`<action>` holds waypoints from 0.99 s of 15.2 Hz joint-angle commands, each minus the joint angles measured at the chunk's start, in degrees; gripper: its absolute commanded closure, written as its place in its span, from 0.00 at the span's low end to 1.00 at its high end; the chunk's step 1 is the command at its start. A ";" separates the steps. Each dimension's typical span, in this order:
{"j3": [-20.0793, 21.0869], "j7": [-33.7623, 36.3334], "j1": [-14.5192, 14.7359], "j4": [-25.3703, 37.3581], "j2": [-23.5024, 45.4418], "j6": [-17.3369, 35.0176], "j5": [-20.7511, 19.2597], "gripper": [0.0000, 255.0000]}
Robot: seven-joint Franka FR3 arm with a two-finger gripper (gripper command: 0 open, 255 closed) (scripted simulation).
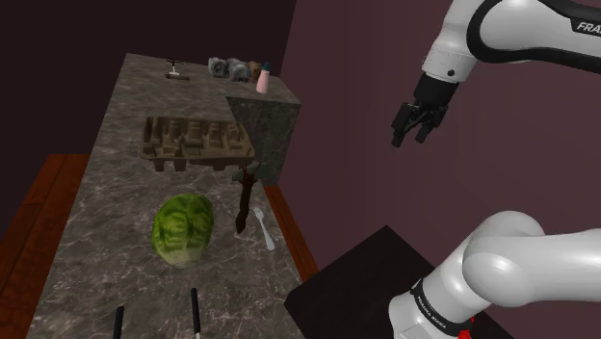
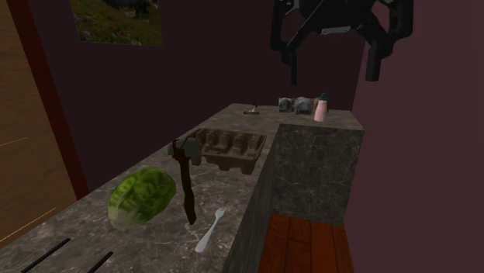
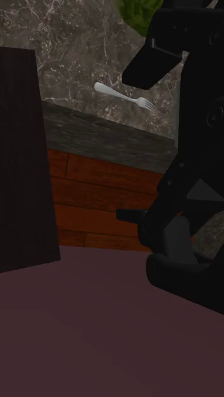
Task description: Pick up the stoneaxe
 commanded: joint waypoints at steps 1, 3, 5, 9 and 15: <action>0.00 0.00 0.00 0.00 0.00 0.00 0.00 0.00; 0.37 -0.90 1.34 1.62 4.74 2.08 0.74 0.00; 0.77 -1.87 2.63 3.48 9.46 3.92 1.48 0.00; 1.73 -3.94 5.04 7.85 18.77 6.84 2.92 0.00; 3.56 -7.15 8.20 15.87 32.30 9.37 4.82 0.00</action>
